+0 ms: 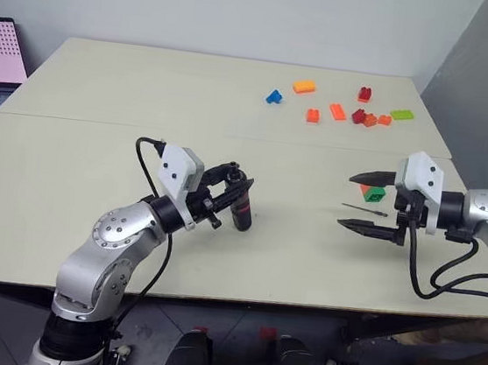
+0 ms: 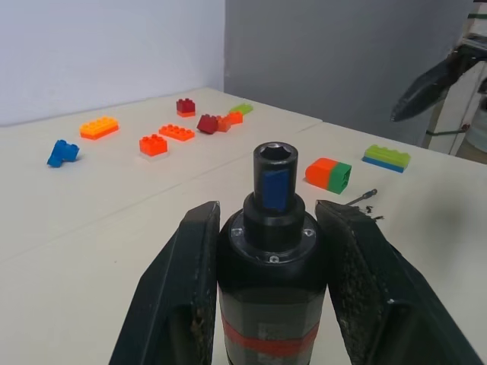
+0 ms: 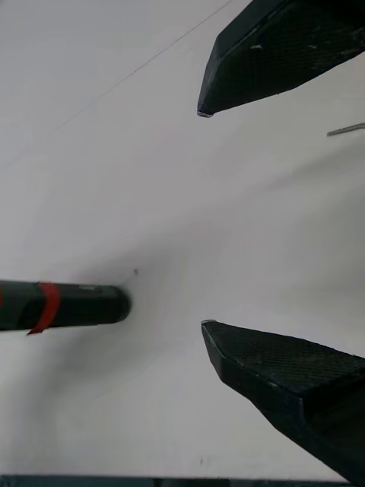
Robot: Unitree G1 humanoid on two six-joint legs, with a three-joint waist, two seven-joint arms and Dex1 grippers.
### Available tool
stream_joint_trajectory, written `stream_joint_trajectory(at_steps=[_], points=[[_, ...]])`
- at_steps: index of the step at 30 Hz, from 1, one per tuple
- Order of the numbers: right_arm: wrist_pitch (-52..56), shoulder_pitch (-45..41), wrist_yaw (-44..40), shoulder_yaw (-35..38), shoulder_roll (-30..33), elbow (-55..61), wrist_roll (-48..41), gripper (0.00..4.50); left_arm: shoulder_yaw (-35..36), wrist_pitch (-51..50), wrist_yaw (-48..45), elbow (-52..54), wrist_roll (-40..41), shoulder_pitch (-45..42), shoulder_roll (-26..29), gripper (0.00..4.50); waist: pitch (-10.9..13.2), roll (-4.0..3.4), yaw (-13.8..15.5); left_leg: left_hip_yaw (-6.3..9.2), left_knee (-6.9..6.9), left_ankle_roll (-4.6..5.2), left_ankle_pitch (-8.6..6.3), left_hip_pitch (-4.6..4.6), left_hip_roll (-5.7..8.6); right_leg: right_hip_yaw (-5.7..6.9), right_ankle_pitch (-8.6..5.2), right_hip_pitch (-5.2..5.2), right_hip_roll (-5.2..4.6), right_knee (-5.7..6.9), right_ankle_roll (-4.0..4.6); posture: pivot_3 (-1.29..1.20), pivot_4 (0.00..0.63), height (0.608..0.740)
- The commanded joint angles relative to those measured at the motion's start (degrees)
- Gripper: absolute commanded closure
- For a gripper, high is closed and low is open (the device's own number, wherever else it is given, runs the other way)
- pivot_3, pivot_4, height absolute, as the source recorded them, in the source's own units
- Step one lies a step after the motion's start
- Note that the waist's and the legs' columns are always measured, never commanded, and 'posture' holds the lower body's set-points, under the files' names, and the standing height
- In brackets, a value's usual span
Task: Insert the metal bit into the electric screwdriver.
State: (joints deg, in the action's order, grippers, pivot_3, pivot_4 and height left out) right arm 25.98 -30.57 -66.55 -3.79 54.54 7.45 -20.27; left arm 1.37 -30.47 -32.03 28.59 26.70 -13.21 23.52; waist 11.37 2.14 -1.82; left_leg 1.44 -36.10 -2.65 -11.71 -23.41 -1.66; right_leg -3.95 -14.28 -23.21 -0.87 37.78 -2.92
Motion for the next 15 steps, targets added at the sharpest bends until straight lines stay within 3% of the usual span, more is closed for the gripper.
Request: stream_joint_trajectory(at_steps=[1, 8, 15], points=[[-6.18, -5.9, -4.71, -5.21, 2.47, -11.67, 8.46, 0.0, -2.74, 1.32, -1.67, -0.14, -1.15, 0.27, 0.9, 2.87, 0.0, 0.0, -0.02, -0.02, 0.0, 0.0, 0.0, 0.0, 0.0, 0.0, 0.0, 0.0, -0.01, -0.01, 0.0, 0.0, 0.15, 0.74], [-13.34, -21.28, -15.0, -16.84, -2.42, -35.2, 20.01, 0.0, -5.15, 3.9, -1.98, -0.51, -3.1, 1.12, 0.51, 2.88, 0.0, -0.01, -0.29, -0.06, 0.05, 0.0, 0.0, 0.02, 0.0, -0.03, 0.0, -0.04, -0.01, -0.01, 0.01, 0.0, 0.15, 0.74], [-20.83, -31.04, -18.57, -23.56, -9.82, -57.5, 29.7, 0.0, -6.26, 5.32, -1.36, -1.2, -4.26, 1.01, -0.1, 2.88, 0.0, -0.01, -0.03, -0.05, 0.04, 0.0, 0.0, 0.02, 0.01, -0.02, 0.07, 0.0, -0.02, -0.01, -0.11, 0.0, 0.15, 0.74]])
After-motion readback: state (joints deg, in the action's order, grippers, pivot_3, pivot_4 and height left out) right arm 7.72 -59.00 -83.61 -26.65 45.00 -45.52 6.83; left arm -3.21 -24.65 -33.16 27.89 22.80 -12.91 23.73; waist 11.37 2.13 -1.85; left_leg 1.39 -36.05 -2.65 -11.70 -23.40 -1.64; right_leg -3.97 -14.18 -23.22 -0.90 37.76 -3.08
